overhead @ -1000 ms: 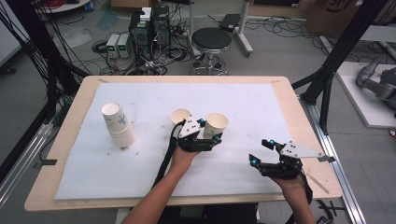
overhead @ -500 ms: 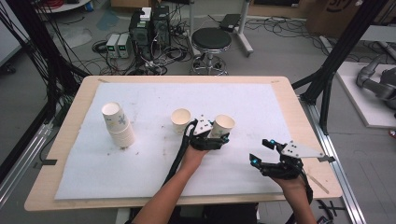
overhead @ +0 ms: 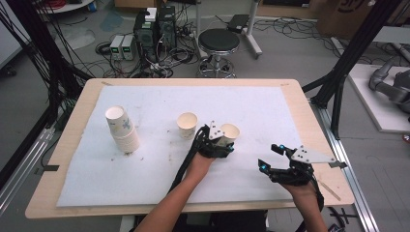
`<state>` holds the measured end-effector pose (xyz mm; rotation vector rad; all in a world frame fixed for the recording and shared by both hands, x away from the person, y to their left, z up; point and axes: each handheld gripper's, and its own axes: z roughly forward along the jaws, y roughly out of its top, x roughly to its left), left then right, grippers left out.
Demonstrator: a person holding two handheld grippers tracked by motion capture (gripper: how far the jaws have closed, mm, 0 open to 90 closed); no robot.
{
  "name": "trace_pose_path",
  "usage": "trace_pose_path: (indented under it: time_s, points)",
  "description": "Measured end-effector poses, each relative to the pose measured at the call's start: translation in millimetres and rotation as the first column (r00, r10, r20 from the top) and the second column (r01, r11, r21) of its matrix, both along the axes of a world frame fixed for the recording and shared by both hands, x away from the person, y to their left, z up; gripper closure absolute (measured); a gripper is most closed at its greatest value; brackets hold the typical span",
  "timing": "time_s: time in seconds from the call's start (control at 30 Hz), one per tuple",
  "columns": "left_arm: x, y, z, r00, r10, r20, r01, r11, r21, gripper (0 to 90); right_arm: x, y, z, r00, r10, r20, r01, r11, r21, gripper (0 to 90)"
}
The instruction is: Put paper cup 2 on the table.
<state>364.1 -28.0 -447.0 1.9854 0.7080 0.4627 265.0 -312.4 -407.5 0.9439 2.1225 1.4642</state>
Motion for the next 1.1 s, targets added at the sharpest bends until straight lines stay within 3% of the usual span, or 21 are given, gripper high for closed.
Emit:
trace_pose_path:
  time_s: [0.23, 0.33, 0.43, 0.5, 0.7, 0.83, 1.1]
  points:
    - [-3.9, 9.0, -2.8, 0.9995, 0.006, -0.031, -0.006, 1.0000, -0.002, 32.3, 0.1, 1.4, -0.4, 1.0000, 0.002, 0.001, -0.002, 1.0000, -0.006, 22.1]
    - [-5.4, 10.5, -4.5, 0.9997, 0.003, -0.024, -0.002, 1.0000, 0.004, 30.8, 0.4, 1.0, -0.3, 1.0000, 0.001, -0.001, -0.001, 1.0000, -0.004, 22.1]
    - [-7.9, 14.3, -5.0, 0.9995, -0.002, -0.030, 0.001, 0.9999, -0.014, 23.3, 0.6, 1.0, -1.0, 1.0000, -0.001, -0.008, 0.001, 1.0000, -0.006, 22.1]
    - [-11.0, 21.1, -3.1, 0.9992, -0.006, -0.039, 0.005, 0.9994, -0.033, 16.7, 1.2, 1.1, -1.8, 1.0000, 0.001, -0.005, -0.001, 1.0000, -0.009, 22.1]
    - [-26.8, 50.9, 5.4, 0.9987, -0.040, -0.033, 0.038, 0.9973, -0.063, 16.3, 3.0, 3.8, -4.2, 0.9999, 0.005, -0.011, -0.005, 0.9998, -0.019, 22.1]
    - [-40.4, 78.4, 13.0, 0.9992, -0.037, -0.010, 0.036, 0.9892, -0.142, 16.3, 3.7, 4.6, -6.1, 0.9999, 0.000, -0.013, -0.001, 0.9994, -0.035, 22.1]
    - [-68.4, 143.4, 25.8, 0.9950, -0.020, 0.098, 0.045, 0.9648, -0.259, 15.8, 3.7, 2.3, -6.9, 0.9997, -0.026, -0.004, 0.026, 0.9989, -0.040, 22.1]
